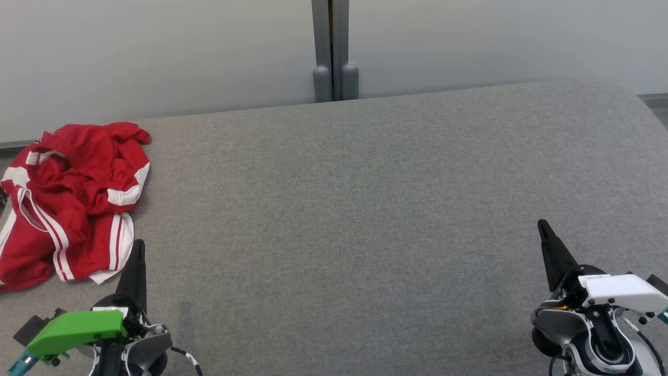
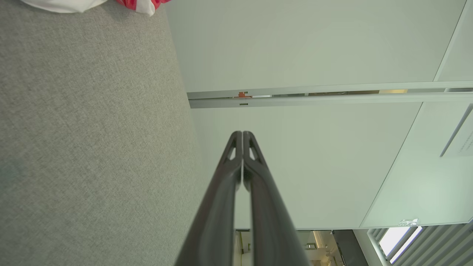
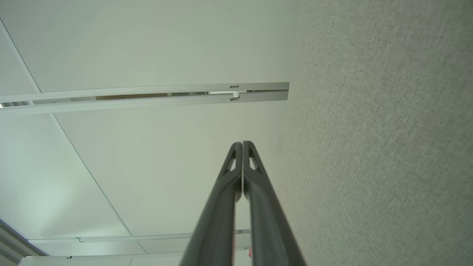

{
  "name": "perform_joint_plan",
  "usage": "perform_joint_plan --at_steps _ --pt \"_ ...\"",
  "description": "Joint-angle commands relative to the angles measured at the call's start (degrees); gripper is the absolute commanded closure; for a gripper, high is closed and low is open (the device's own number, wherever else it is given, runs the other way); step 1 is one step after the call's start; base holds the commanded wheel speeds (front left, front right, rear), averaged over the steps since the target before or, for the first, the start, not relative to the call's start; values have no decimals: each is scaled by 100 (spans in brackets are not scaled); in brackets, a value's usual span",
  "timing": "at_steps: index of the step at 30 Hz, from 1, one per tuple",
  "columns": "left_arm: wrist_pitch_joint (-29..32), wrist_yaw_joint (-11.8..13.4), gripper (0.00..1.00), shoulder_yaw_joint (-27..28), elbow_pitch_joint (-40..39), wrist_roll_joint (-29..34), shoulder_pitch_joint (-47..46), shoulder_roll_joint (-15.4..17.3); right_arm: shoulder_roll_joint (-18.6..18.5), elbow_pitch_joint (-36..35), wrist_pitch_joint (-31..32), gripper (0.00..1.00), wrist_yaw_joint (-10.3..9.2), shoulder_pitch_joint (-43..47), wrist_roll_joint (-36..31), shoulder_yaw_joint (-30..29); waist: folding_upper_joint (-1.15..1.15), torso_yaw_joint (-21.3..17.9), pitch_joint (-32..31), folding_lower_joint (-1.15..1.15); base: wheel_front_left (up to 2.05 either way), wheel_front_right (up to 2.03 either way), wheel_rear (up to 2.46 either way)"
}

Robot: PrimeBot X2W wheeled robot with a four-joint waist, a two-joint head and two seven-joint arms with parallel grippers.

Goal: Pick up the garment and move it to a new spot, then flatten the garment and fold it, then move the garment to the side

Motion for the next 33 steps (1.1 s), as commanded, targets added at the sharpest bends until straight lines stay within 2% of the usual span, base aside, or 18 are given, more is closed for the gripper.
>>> perform_joint_plan --at_steps 1,4,5,6,7,8,18,25,33 --pt "8 -34 100 4 3 38 -91 17 -13 4 3 100 4 -37 -5 0 0 0 0 0 0 0 0" --pt "8 -34 100 4 2 38 -91 17 -13 4 3 100 4 -37 -5 0 0 0 0 0 0 0 0" --pt "-2 0 0 0 1 0 0 0 0 0 0 0 0 -1 1 1 0 0 0 0 0 0 0" --pt "-5 3 0 -1 39 -1 17 -8 10 36 0 0 0 16 1 1 0 0 0 0 0 0 0" --pt "-7 10 100 -6 95 0 56 -20 26 84 -1 100 -1 57 2 5 0 0 1 0 0 0 0" --pt "-17 12 0 -12 124 1 79 -28 37 105 -4 0 -1 85 6 9 0 0 1 0 0 0 0" --pt "-305 8 0 -114 -31 55 39 -22 30 -153 -232 0 -1 112 31 195 0 7 9 0 0 0 0" --pt "-489 6 0 -148 -177 335 19 -18 20 -371 -432 0 0 109 -89 331 0 9 16 0 0 0 0" --pt "-681 4 0 -103 -307 1069 8 -13 -90 -589 -672 0 0 106 -440 552 0 10 22 0 0 0 0"
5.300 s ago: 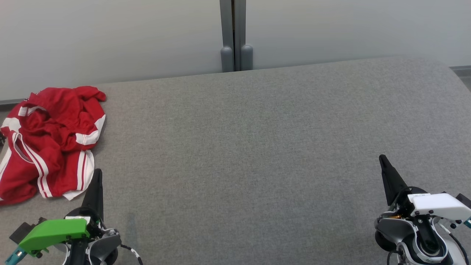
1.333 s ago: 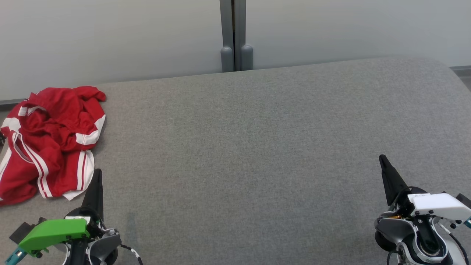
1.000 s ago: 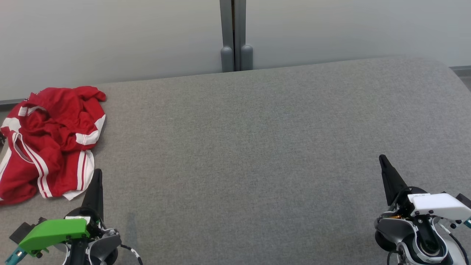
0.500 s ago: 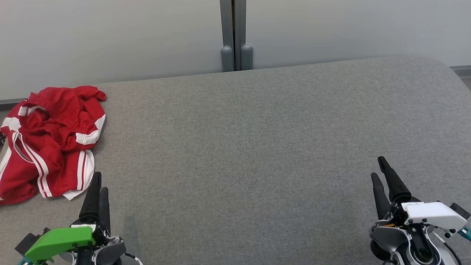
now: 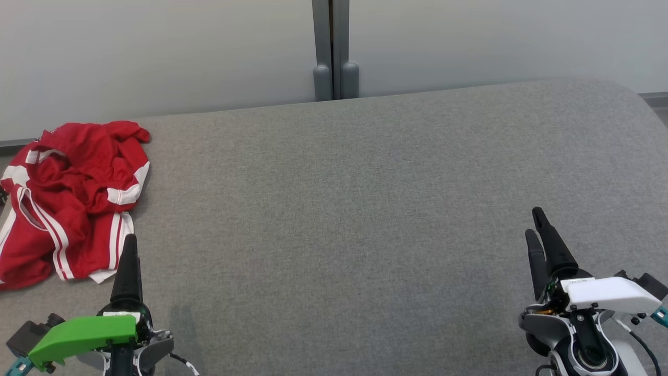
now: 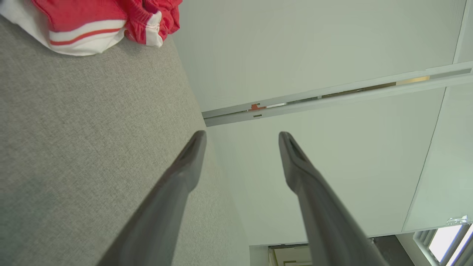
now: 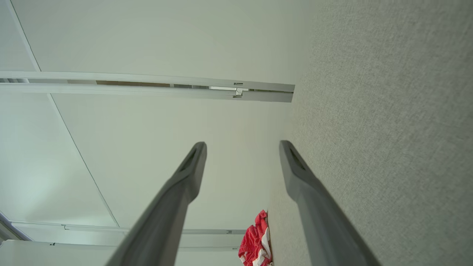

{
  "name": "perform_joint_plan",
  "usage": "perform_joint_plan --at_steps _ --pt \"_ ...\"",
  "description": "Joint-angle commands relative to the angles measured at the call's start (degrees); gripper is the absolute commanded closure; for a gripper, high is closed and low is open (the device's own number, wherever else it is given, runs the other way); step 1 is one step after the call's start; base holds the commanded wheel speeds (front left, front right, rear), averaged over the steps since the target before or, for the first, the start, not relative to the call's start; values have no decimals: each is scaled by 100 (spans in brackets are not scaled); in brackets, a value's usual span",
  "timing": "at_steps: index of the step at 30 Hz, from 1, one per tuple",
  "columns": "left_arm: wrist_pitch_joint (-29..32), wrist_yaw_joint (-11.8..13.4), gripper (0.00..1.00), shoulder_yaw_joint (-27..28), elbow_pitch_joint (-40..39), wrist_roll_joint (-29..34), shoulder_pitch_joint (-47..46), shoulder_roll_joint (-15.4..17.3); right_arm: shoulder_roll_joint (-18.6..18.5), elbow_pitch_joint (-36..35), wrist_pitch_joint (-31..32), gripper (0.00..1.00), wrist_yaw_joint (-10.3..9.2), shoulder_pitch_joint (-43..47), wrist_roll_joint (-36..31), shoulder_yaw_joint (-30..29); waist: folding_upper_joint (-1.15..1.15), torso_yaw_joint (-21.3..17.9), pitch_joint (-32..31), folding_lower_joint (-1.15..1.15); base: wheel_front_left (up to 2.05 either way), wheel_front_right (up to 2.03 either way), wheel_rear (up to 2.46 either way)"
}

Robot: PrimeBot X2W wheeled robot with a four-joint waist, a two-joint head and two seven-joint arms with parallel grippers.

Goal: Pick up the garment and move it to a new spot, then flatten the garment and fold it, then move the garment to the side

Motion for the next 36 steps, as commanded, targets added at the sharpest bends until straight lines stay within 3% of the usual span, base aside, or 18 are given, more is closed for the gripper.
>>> perform_joint_plan --at_steps 1,16,25,36 --pt "-59 -12 0 14 -132 238 -164 34 -79 -151 -70 0 2 -105 -142 68 0 1 1 0 0 0 0" --pt "-379 35 0 -214 -393 2491 -164 42 -195 -262 -393 0 2 -130 -1956 332 0 14 11 0 0 0 0" --pt "-547 461 0 -488 -387 4098 -147 47 -202 -186 -568 0 3 -106 -3271 347 0 2 10 0 0 0 0" --pt "-737 771 0 -662 -347 4991 -141 114 -286 -12 -752 0 3 -164 -4366 611 0 4 15 0 0 0 0"
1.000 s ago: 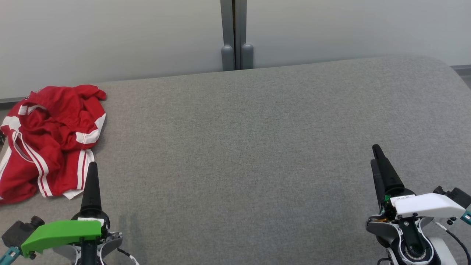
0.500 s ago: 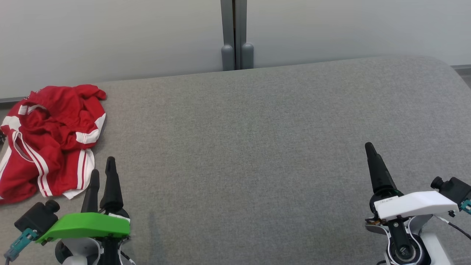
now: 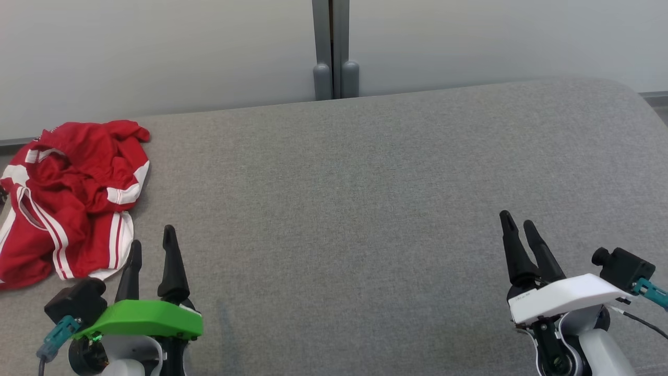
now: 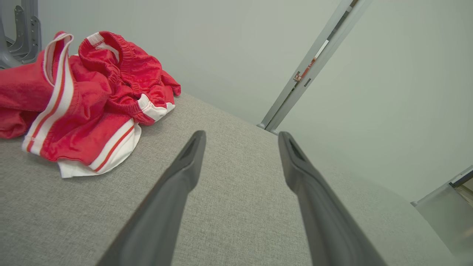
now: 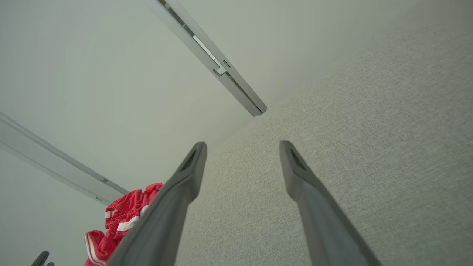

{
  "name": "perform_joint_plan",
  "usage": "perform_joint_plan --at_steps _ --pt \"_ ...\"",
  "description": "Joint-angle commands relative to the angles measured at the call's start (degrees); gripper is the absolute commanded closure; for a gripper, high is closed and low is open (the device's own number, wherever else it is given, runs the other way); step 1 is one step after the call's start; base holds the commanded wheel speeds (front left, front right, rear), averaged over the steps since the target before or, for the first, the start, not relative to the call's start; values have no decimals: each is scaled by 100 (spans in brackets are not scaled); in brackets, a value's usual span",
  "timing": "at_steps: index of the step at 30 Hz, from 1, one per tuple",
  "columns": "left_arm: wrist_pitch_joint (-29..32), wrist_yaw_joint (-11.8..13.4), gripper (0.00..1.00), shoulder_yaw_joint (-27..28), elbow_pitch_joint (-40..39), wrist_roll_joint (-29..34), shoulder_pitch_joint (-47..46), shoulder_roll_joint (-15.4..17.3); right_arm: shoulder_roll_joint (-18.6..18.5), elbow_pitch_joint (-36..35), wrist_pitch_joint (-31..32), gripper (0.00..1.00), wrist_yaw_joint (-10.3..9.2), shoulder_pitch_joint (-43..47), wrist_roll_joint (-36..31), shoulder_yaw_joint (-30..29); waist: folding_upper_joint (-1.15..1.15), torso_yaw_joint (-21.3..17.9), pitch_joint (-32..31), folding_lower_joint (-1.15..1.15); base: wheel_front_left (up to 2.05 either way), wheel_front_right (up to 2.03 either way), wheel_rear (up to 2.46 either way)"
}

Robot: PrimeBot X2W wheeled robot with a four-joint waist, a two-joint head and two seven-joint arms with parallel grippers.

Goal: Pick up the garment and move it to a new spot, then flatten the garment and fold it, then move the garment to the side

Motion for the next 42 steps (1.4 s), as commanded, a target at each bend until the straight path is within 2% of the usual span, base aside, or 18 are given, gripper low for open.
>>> perform_joint_plan --at_steps 1,19,42 --pt "-63 51 0 -19 -64 205 -134 75 -35 -44 -60 0 2 -139 -174 35 0 3 0 0 0 0 0" --pt "-330 185 0 -92 -73 1157 -109 61 -25 1 -328 0 3 -147 -1334 102 0 43 -2 0 0 0 0" --pt "-619 208 0 -126 -92 2311 -80 26 -58 25 -619 0 3 -198 -2573 144 0 39 -4 0 0 0 0"
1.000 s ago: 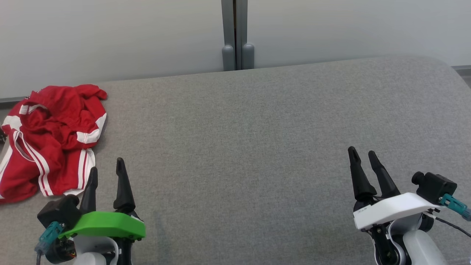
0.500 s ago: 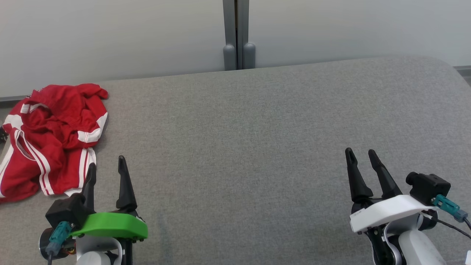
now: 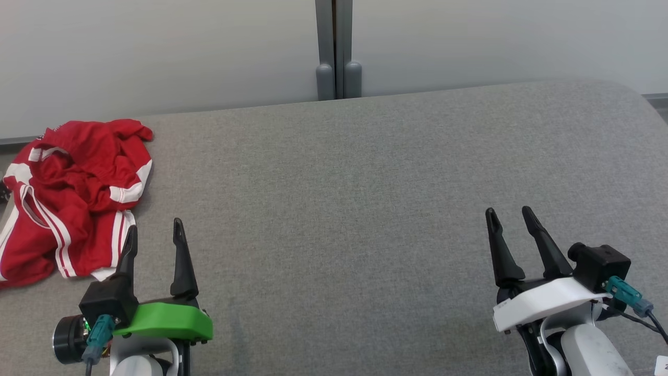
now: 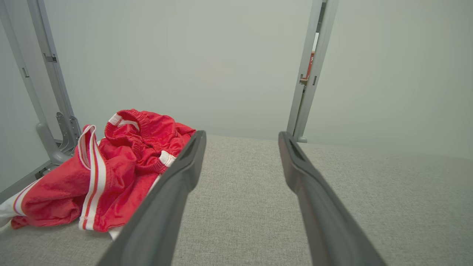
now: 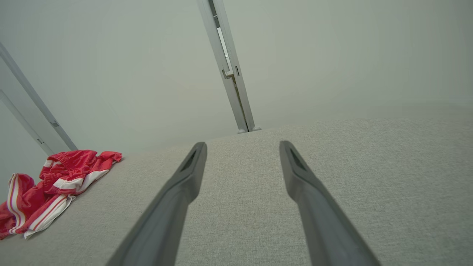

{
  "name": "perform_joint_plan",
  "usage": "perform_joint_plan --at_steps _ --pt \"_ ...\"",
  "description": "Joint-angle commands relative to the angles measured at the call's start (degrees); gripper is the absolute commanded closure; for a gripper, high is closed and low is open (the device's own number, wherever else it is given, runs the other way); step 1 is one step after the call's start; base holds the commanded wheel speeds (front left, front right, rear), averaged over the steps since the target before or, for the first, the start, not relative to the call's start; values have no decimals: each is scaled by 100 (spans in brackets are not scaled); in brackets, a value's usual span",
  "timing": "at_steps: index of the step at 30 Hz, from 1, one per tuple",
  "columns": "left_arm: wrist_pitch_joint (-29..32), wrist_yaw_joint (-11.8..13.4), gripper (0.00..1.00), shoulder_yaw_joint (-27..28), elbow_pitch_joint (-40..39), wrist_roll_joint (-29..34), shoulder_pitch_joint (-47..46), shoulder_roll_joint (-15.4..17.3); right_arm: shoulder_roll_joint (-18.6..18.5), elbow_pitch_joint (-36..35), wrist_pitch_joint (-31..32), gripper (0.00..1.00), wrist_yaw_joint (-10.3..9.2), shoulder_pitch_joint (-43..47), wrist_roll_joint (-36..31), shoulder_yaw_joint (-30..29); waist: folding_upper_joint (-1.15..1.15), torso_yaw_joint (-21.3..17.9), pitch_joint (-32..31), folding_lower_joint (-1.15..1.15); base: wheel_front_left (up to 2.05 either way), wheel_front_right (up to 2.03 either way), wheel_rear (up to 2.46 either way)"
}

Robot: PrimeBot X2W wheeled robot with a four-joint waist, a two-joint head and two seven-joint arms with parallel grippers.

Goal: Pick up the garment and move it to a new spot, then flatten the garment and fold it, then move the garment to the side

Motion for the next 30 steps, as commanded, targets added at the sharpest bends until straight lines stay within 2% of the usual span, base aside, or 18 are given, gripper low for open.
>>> perform_joint_plan --at_steps 1,23,30 --pt "-58 35 0 -8 -33 167 -72 13 -25 -47 -66 0 2 -100 -138 13 0 1 4 0 0 0 0" --pt "-290 -45 0 -16 -15 1016 -50 2 -75 -110 -297 0 1 12 -1047 -23 0 22 -14 0 0 0 0" --pt "-273 -79 0 -4 35 901 -43 1 -69 -76 -283 0 1 36 -1005 -6 0 27 -42 0 0 0 0"
